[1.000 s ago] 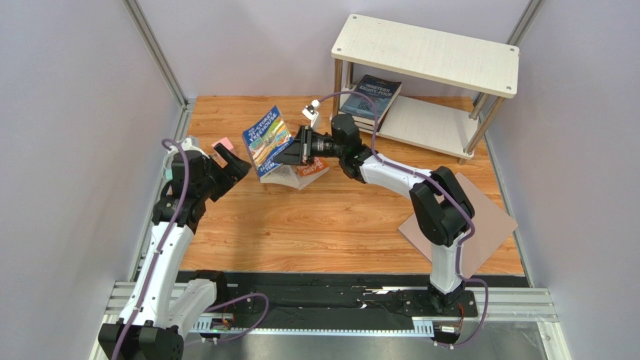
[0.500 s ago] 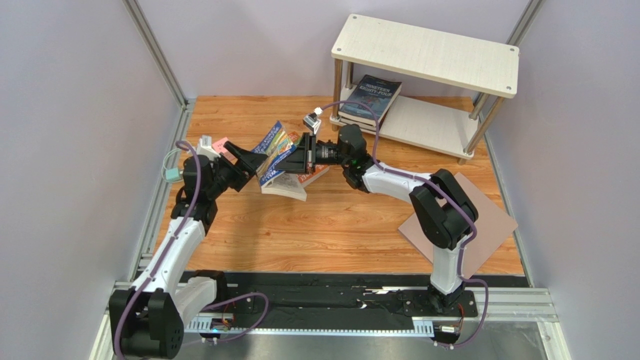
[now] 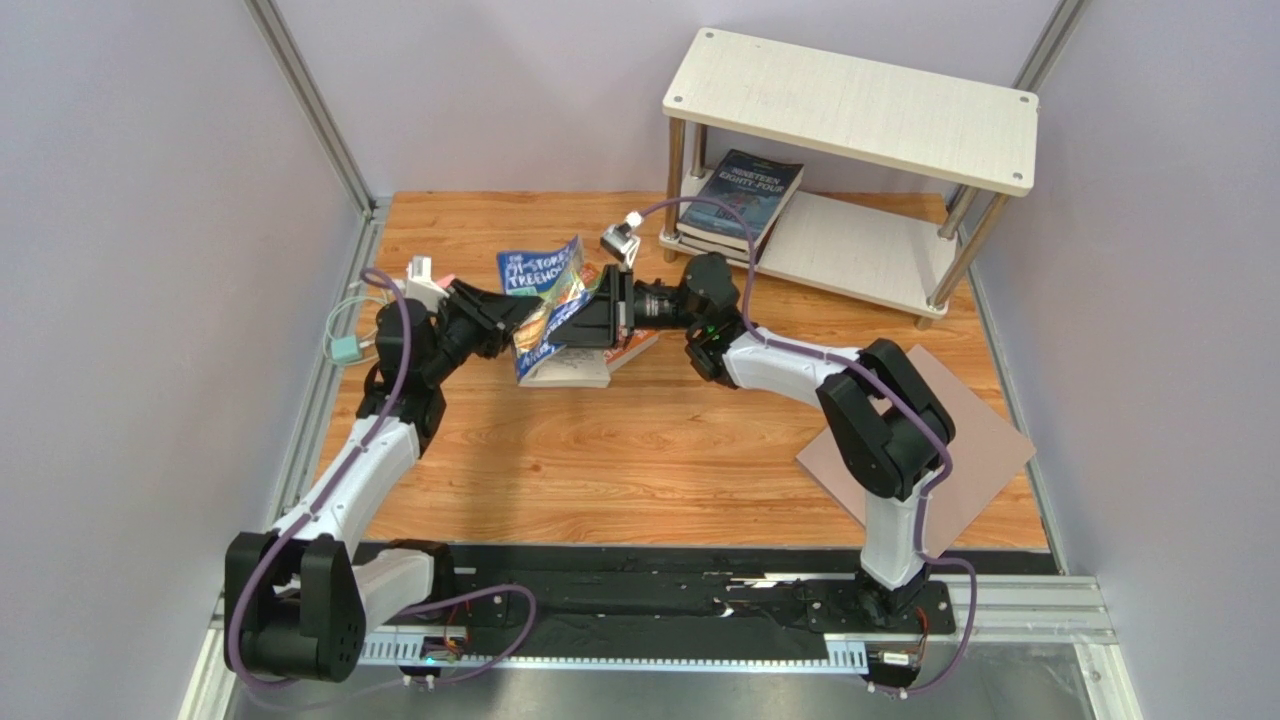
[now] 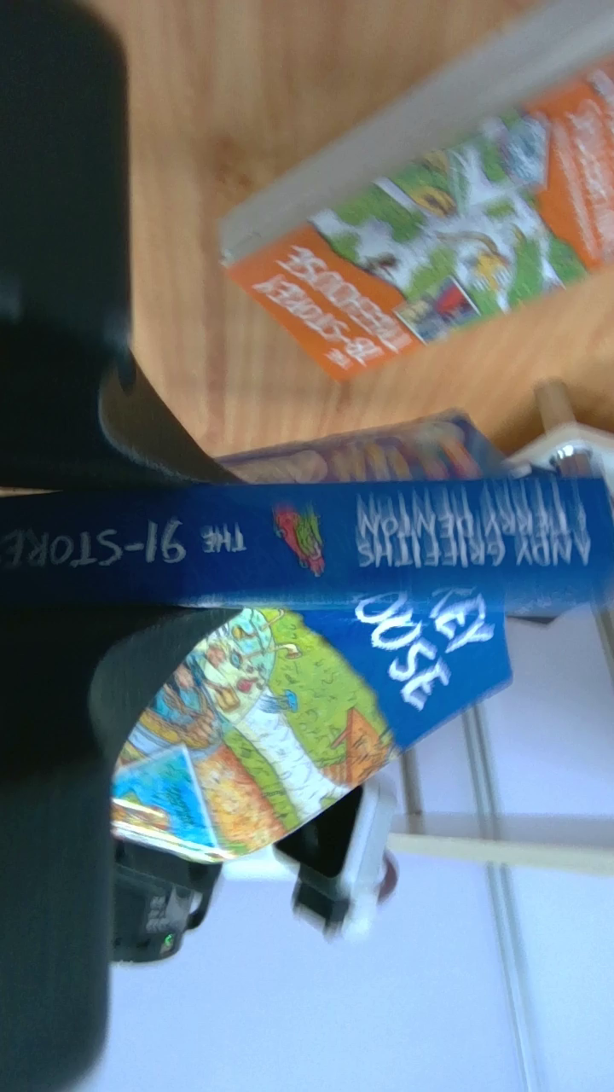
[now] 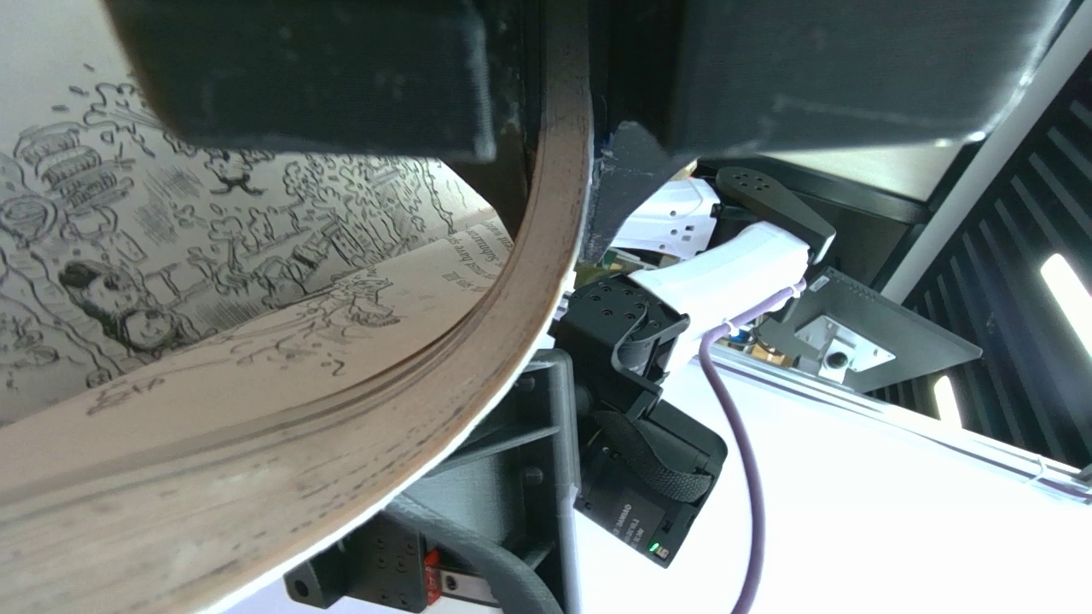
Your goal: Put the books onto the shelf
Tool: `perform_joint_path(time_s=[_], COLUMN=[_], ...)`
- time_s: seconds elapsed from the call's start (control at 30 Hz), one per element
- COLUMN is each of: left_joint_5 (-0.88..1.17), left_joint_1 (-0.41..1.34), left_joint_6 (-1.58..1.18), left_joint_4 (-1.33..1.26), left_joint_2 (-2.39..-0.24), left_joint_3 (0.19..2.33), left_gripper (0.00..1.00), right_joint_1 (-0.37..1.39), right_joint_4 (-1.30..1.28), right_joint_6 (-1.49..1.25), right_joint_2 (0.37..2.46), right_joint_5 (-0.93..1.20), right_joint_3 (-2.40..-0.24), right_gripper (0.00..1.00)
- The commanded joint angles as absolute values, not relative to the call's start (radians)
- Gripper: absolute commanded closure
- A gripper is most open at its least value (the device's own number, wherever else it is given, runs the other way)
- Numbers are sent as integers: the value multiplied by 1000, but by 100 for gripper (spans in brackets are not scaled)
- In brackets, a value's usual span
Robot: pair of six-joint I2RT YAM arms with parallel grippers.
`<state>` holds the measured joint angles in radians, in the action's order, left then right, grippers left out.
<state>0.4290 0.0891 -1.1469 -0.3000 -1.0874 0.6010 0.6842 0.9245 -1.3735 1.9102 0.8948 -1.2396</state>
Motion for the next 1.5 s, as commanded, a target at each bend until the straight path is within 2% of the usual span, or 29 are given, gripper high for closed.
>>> perform_joint_path(time_s=[0.0,0.03,0.1,0.13,0.2,0.23,0.3,0.47,0.63,0.8,0.97,1.27,1.37,1.4,1.43,1.47], left_joint_5=[485,485,480,468,456,448,442,483,601,704,738,721,701,695,696,693], left_joint_1=[115,115,115,115,115,115,115,115,115,121,138,166,176,178,178,178], left_joint_6=[-1141,-1140,-1117,-1108,-1066,-1049,-990,-951,-985,-1045,-1071,-1097,-1097,-1098,-1097,-1098], left_joint_4=[-379,-362,-344,-306,-264,-212,-151,-120,-268,-483,-554,-632,-649,-656,-661,-661], left_joint_2=[-1111,-1111,-1101,-1094,-1072,-1065,-1049,-1039,-1061,-1121,-1175,-1256,-1278,-1282,-1287,-1292], left_joint_3=[670,678,701,709,742,758,807,851,851,841,847,831,825,828,830,833], left_gripper=[96,100,100,100,100,100,100,100,100,100,100,100,100,100,100,100], right_joint_1=[726,726,724,724,726,724,721,701,687,672,669,690,724,729,730,729], right_joint_4=[984,939,742,653,349,259,94,0,-48,139,433,532,424,416,417,417], right_joint_6=[-1350,-1297,-1199,-1055,-909,-837,-734,-695,-684,-725,-831,-905,-844,-832,-836,-847], right_joint_2=[1862,1852,1829,1810,1740,1715,1671,1643,1620,1565,1487,1486,1486,1488,1489,1493], right_joint_5=[946,953,936,913,803,758,669,621,575,575,551,563,555,561,568,571], right_joint_3=[-1281,-1285,-1282,-1279,-1285,-1287,-1290,-1284,-1255,-1135,-987,-949,-1006,-1012,-1014,-1015], right_gripper=[98,95,86,57,36,13,0,0,0,0,0,1,9,32,50,75])
